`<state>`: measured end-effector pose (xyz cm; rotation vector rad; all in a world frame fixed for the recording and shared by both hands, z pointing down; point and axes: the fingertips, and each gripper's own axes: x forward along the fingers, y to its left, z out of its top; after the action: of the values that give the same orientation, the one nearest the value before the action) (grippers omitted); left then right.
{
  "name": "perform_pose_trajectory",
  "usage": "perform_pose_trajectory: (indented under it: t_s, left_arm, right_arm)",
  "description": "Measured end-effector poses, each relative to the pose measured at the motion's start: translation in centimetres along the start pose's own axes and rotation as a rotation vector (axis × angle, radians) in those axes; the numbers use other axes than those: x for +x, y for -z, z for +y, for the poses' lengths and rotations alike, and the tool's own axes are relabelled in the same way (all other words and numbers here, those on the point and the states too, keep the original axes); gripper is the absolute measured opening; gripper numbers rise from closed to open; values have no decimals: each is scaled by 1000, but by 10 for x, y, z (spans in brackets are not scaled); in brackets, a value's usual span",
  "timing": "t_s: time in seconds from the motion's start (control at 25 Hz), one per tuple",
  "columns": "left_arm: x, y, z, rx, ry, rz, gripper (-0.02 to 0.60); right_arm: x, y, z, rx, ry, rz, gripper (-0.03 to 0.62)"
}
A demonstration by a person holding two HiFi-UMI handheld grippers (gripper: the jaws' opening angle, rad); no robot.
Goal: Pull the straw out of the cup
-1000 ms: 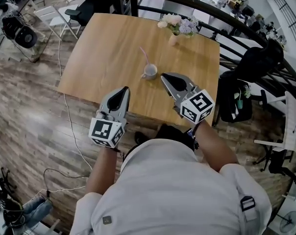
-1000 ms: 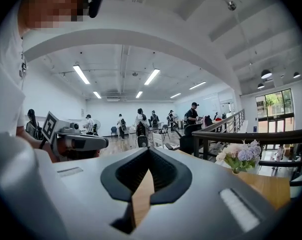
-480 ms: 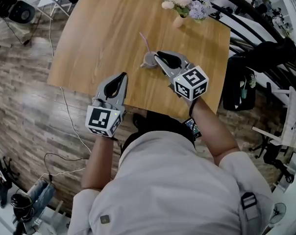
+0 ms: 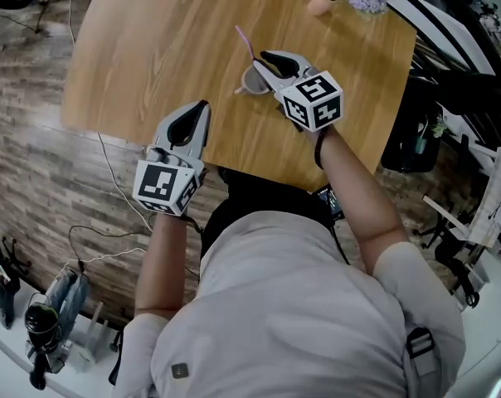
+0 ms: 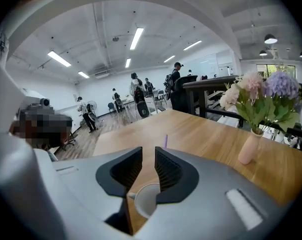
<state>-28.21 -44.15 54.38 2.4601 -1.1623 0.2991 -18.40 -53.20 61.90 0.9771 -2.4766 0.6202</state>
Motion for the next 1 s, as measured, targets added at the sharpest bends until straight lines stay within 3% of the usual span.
perform_pose_trajectory:
  t_s: [0.48, 0.68, 1.0]
  left_arm:
    - [28, 30, 4, -54, 0, 38, 3]
    - [20, 36, 7, -65, -14, 47, 5]
    - [3, 38, 4, -67, -22, 49, 3]
  right_arm:
    - [55, 57, -26, 21, -7, 155, 98]
    - [59, 59, -27, 28, -7, 155, 43]
    - [49, 44, -21, 29, 10, 127, 40]
